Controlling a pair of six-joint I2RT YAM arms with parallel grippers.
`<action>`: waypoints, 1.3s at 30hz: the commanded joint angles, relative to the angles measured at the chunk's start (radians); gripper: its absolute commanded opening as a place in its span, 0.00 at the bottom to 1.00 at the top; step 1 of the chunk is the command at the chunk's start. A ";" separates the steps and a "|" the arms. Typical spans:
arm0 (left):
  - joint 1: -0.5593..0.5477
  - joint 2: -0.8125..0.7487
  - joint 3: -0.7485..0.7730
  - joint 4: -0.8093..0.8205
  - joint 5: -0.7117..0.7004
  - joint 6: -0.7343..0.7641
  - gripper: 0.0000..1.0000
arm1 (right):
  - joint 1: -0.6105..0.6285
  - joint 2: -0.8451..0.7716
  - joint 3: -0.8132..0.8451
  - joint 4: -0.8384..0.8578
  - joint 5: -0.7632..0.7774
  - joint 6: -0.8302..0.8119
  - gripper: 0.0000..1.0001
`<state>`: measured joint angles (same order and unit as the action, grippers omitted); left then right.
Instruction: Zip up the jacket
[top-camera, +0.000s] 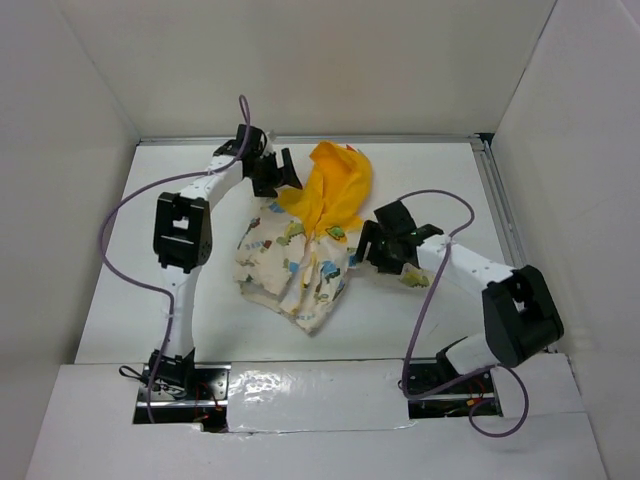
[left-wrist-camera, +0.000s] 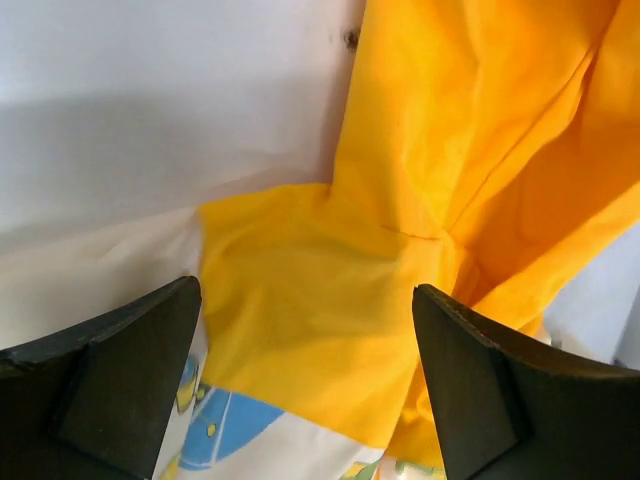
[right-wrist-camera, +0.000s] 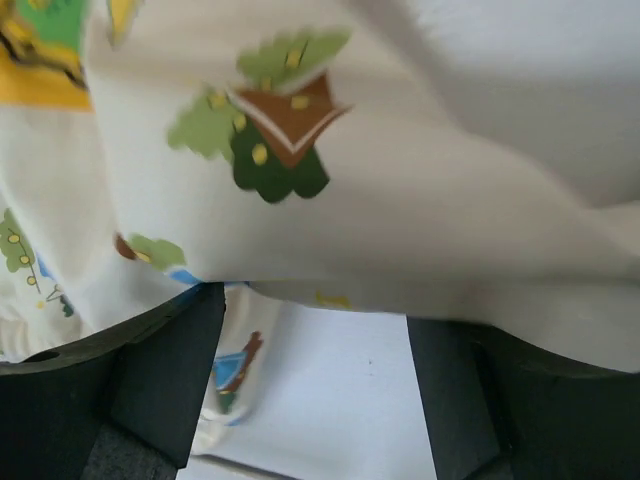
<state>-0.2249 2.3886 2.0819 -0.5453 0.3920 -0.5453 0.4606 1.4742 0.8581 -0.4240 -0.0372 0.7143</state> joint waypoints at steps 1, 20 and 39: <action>-0.034 -0.275 -0.257 -0.009 -0.024 0.065 0.99 | -0.020 -0.126 0.045 -0.044 0.167 0.020 0.80; -0.005 -0.838 -1.005 0.097 -0.071 -0.042 0.99 | 0.017 0.246 0.321 -0.091 0.166 0.134 0.61; -0.008 -0.696 -1.094 0.174 0.090 -0.016 0.83 | -0.177 0.284 0.614 -0.216 0.178 -0.170 0.68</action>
<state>-0.2256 1.7344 0.9955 -0.3698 0.4660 -0.5758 0.1894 1.9202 1.5677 -0.6342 0.1551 0.5938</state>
